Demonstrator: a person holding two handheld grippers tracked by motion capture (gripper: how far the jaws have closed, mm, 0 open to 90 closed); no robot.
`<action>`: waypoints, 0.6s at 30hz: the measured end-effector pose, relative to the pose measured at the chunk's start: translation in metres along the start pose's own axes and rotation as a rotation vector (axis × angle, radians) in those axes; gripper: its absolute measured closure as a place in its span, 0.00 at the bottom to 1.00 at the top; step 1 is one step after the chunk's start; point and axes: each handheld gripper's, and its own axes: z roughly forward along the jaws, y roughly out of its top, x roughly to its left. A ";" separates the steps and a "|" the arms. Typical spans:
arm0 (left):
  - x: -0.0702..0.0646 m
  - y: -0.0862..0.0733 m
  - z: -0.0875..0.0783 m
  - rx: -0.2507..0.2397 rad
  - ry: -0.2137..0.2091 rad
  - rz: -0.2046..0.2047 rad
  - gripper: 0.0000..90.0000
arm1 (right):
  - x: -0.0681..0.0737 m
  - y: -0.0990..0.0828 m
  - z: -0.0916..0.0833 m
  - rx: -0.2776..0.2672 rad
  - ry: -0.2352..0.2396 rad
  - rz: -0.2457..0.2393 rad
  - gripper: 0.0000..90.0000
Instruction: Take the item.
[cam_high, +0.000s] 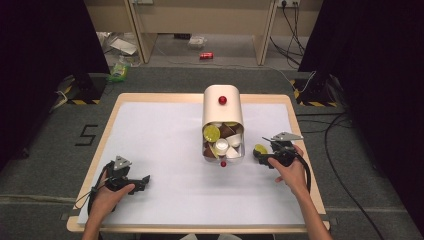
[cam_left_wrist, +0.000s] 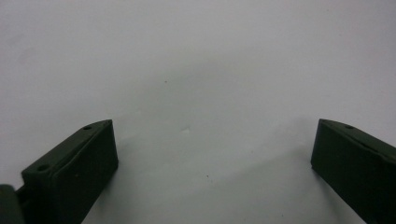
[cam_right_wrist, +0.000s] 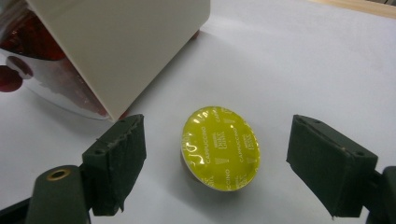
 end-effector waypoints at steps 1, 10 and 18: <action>0.000 0.000 0.000 0.000 0.000 0.000 0.00 | 0.001 0.000 -0.002 0.002 0.002 0.002 0.22; 0.000 0.000 0.000 0.002 -0.001 0.000 0.00 | 0.002 -0.010 -0.023 -0.018 0.004 0.018 0.21; 0.000 0.000 0.000 0.002 -0.001 0.000 0.00 | 0.006 -0.021 -0.029 -0.007 0.019 0.012 0.20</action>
